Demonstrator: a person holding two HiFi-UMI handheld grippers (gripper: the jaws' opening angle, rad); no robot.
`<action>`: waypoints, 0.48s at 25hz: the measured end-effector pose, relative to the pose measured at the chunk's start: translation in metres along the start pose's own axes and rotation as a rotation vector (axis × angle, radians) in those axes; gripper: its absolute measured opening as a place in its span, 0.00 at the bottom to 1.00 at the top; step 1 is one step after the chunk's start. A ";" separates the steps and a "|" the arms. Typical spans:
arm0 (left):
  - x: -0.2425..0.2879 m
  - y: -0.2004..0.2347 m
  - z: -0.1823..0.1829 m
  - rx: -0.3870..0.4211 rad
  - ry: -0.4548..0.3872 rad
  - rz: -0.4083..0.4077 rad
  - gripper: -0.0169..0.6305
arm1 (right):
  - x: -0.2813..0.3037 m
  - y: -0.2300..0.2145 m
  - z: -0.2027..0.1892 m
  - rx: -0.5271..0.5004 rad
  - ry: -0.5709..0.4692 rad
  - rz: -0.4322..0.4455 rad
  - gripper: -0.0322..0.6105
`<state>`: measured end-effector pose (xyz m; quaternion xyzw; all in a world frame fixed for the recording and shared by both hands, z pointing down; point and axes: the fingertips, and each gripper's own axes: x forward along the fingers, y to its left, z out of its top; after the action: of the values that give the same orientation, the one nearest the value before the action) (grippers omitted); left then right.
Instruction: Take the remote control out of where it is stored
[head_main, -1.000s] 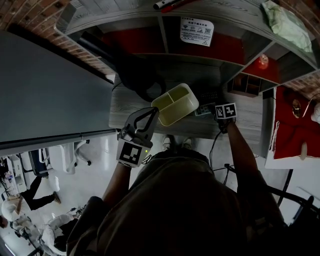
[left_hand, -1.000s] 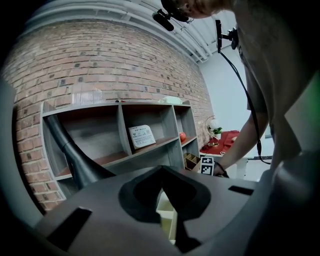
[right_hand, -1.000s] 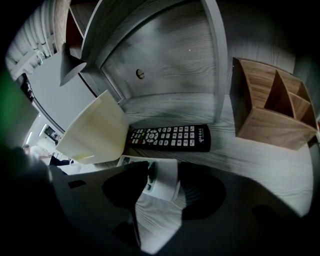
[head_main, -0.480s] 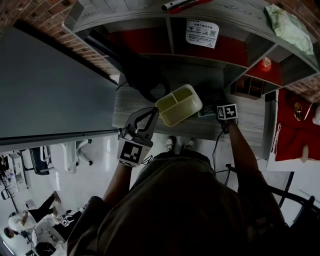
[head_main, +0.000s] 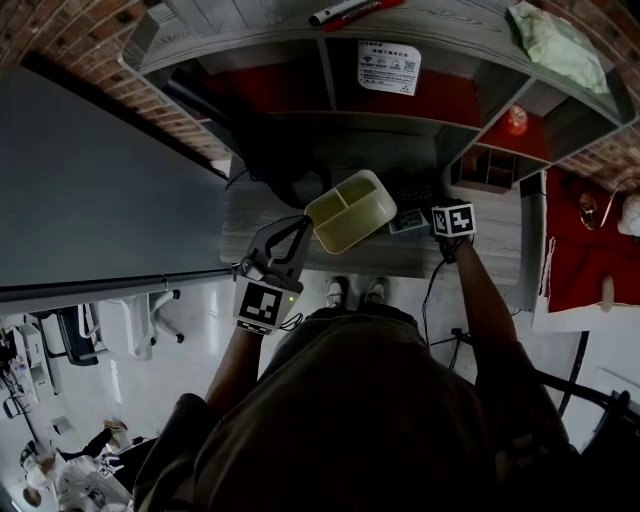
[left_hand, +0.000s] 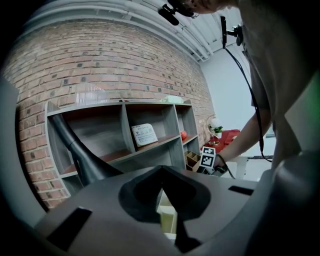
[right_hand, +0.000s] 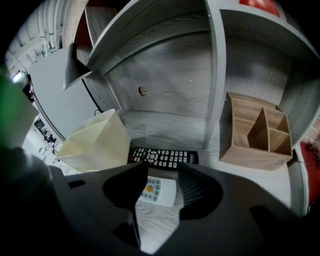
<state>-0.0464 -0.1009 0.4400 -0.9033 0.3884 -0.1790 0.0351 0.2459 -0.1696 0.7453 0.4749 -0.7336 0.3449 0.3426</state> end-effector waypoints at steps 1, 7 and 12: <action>0.000 0.003 -0.003 0.000 0.027 0.017 0.04 | -0.007 0.002 0.007 -0.011 -0.022 0.003 0.35; 0.004 0.019 -0.010 -0.093 0.055 0.071 0.04 | -0.067 0.036 0.074 -0.068 -0.220 0.071 0.35; 0.008 0.020 0.000 -0.103 0.017 0.060 0.04 | -0.131 0.072 0.127 -0.167 -0.395 0.108 0.35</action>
<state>-0.0553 -0.1211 0.4383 -0.8902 0.4245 -0.1653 -0.0096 0.1972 -0.1927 0.5561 0.4632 -0.8368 0.2011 0.2117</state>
